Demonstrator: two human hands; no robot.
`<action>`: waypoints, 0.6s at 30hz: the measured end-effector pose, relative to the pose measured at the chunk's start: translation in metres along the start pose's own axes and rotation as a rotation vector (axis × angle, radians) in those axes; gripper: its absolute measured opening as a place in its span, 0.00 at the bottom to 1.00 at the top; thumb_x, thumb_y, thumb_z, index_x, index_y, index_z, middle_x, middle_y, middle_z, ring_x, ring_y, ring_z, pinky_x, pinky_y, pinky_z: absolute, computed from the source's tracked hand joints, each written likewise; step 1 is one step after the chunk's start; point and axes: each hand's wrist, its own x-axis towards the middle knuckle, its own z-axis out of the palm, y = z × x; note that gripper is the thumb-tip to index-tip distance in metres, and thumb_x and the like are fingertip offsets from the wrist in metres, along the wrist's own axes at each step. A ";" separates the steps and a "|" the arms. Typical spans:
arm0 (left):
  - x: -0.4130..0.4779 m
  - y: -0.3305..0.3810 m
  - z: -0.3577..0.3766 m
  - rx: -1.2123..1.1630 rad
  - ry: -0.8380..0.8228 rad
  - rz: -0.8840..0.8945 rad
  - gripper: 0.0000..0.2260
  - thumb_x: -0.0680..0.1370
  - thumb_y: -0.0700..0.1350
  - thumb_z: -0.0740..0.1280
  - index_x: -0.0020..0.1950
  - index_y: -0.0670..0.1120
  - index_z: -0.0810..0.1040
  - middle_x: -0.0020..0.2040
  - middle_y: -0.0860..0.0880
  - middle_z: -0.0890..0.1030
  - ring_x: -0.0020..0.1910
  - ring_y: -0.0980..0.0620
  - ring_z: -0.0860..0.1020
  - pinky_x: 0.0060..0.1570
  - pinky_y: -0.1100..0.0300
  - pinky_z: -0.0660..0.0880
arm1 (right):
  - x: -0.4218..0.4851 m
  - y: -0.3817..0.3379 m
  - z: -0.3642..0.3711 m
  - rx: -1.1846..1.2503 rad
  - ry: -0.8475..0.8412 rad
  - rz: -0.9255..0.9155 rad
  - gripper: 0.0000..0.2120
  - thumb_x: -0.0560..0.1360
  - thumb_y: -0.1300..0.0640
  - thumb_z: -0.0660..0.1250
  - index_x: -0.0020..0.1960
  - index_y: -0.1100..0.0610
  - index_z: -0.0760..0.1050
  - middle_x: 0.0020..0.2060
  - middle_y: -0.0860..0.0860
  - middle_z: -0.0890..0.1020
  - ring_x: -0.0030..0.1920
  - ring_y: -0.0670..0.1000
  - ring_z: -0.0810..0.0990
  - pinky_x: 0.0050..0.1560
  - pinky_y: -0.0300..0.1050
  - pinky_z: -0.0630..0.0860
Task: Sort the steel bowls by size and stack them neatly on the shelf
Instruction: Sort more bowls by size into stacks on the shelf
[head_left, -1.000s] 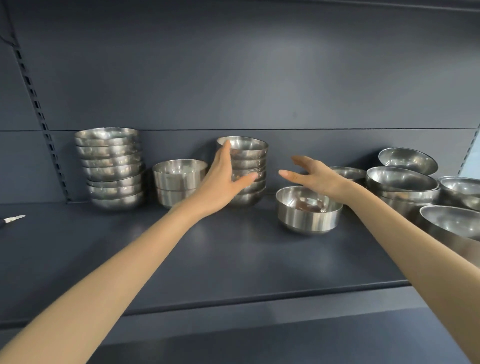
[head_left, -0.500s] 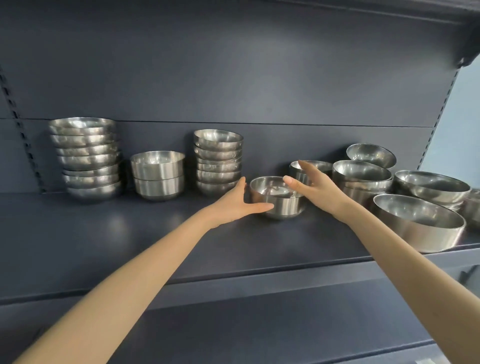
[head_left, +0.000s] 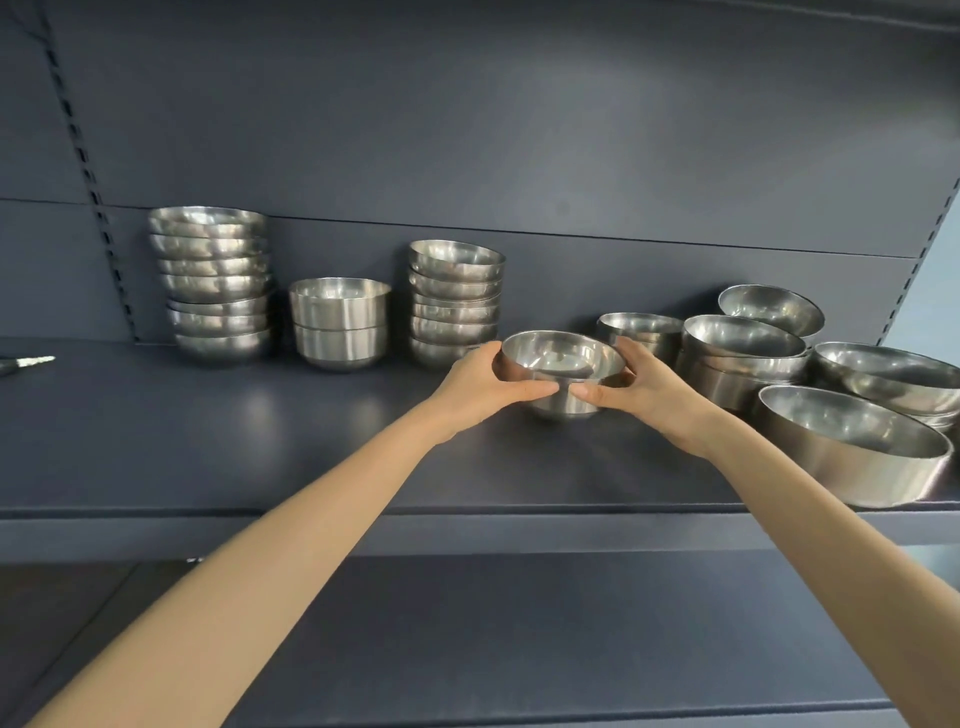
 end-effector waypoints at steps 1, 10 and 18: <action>-0.004 0.002 -0.004 0.005 0.016 0.005 0.28 0.65 0.58 0.77 0.62 0.52 0.76 0.56 0.57 0.81 0.57 0.58 0.78 0.62 0.55 0.75 | 0.001 -0.002 0.001 0.008 -0.004 -0.019 0.70 0.46 0.28 0.77 0.78 0.54 0.51 0.70 0.49 0.70 0.70 0.51 0.68 0.72 0.53 0.65; -0.043 0.020 -0.047 0.026 0.169 0.065 0.23 0.67 0.56 0.77 0.61 0.56 0.78 0.55 0.59 0.82 0.56 0.61 0.79 0.62 0.57 0.74 | 0.005 -0.036 0.030 0.106 0.009 -0.197 0.51 0.65 0.45 0.75 0.78 0.54 0.49 0.72 0.48 0.66 0.70 0.47 0.66 0.60 0.39 0.64; -0.072 0.017 -0.092 0.039 0.253 0.062 0.22 0.69 0.54 0.76 0.62 0.54 0.77 0.54 0.59 0.82 0.54 0.63 0.79 0.57 0.63 0.73 | 0.006 -0.067 0.071 0.180 -0.050 -0.250 0.42 0.69 0.48 0.74 0.76 0.53 0.55 0.62 0.39 0.72 0.55 0.35 0.71 0.49 0.28 0.67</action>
